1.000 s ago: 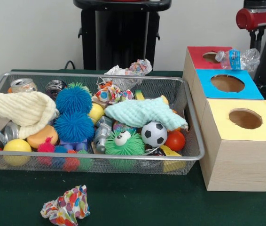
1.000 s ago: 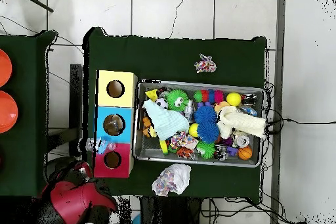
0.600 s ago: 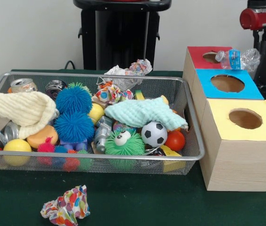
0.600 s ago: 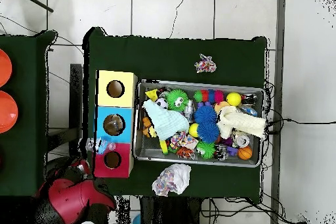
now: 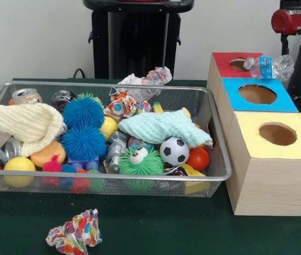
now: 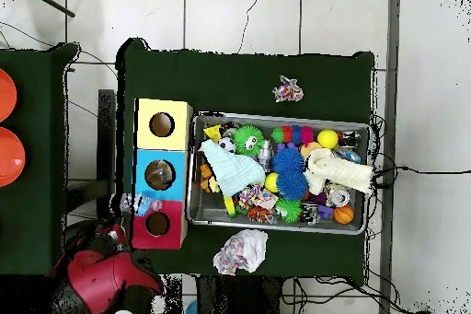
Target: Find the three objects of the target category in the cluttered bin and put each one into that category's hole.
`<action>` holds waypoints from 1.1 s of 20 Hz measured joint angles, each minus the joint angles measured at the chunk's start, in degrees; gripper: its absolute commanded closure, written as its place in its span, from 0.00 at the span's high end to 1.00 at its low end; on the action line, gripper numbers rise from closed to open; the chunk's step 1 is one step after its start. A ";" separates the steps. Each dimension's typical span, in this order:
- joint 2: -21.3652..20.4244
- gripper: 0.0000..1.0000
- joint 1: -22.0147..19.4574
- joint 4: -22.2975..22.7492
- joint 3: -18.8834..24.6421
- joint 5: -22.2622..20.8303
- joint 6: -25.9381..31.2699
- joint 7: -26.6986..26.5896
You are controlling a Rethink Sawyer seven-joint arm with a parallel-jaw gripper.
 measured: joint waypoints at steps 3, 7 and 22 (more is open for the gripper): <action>0.00 1.00 0.00 0.00 0.00 0.00 0.00 0.00; 0.00 1.00 -0.01 0.00 0.00 0.00 0.00 0.00; -3.62 1.00 11.52 6.47 -0.35 1.79 -3.67 1.76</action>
